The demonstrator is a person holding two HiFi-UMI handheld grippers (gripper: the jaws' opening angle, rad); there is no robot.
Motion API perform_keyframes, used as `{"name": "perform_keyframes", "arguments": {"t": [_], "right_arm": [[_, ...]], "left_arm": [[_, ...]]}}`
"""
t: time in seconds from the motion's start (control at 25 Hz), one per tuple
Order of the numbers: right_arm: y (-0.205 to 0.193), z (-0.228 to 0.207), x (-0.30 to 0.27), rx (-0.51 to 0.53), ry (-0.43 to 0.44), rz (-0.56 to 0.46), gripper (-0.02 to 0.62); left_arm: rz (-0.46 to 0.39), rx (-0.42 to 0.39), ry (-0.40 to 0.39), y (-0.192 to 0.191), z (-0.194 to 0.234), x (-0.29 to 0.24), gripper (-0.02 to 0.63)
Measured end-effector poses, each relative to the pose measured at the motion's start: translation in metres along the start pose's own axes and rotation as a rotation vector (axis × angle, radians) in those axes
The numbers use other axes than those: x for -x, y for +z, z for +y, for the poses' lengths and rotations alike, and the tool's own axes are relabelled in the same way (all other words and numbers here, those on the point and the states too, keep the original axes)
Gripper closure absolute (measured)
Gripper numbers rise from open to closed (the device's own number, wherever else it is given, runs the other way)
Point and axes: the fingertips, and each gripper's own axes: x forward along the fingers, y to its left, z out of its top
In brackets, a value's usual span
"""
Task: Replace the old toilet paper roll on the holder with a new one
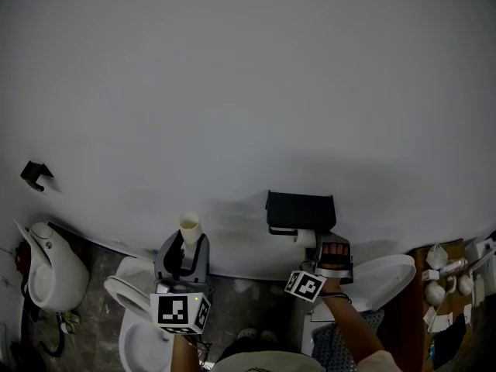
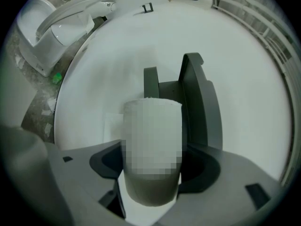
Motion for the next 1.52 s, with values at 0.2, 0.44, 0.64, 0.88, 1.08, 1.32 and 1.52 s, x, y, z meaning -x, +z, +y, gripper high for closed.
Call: {"name": "perform_keyframes", "arguments": {"t": [0.2,0.44,0.64,0.88,1.08,1.32,1.52], "right_arm": [[0.018,0.0,0.002,0.027,-0.039,-0.021,0.284],[0.038,0.006,0.002,0.045,-0.039,-0.047,0.284],[0.045,0.001,0.005,0.034,-0.034,-0.068,0.278],[0.055,0.005,0.021,-0.035,0.033,-0.128,0.178],[0.054,0.004,0.052,-0.164,0.068,-0.177,0.175],[0.035,-0.029,0.085,-0.609,0.125,-0.222,0.249],[0.006,-0.098,0.105,-0.964,0.043,-0.291,0.365]], "left_arm": [[0.0,-0.001,0.014,0.001,0.005,0.004,0.425],[-0.004,-0.007,0.021,0.003,0.008,0.007,0.423],[-0.007,-0.008,0.017,0.004,0.008,0.008,0.424],[-0.012,-0.003,-0.005,0.005,0.004,0.005,0.424],[-0.019,0.003,-0.038,0.006,-0.012,-0.004,0.425],[-0.029,0.019,-0.084,0.014,-0.036,-0.018,0.423],[-0.056,0.035,-0.11,0.03,-0.051,-0.029,0.423]]}}
